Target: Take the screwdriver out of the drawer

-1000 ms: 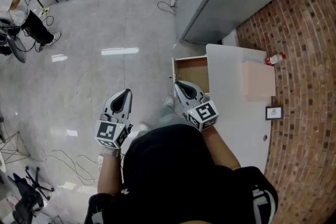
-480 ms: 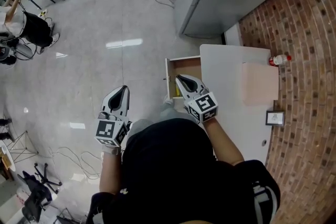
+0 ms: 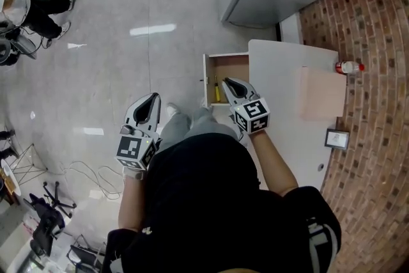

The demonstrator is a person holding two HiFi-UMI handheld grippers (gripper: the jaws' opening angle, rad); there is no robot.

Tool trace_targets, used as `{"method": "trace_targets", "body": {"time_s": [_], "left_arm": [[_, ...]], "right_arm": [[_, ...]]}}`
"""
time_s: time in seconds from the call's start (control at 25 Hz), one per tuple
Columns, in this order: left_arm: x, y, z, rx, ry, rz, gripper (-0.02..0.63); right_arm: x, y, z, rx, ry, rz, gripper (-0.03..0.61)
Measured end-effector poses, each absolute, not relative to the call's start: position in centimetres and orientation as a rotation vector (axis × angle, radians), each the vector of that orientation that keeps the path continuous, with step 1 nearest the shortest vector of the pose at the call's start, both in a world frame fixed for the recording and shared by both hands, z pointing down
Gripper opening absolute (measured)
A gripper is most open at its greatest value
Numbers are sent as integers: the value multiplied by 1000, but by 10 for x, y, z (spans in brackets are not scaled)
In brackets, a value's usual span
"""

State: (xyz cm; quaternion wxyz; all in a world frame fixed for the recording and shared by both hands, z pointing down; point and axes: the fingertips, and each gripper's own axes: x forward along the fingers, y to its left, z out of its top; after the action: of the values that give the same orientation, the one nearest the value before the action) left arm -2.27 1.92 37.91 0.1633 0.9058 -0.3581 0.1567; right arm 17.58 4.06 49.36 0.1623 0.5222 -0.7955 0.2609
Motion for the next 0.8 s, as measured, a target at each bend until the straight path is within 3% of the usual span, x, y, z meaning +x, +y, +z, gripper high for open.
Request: {"method": "trace_targets", "body": {"time_s": [0.8], "left_arm": [[-92, 4, 444, 2497, -925, 607, 3]], "right_arm": [[174, 56, 693, 1469, -1813, 1056, 118]]}}
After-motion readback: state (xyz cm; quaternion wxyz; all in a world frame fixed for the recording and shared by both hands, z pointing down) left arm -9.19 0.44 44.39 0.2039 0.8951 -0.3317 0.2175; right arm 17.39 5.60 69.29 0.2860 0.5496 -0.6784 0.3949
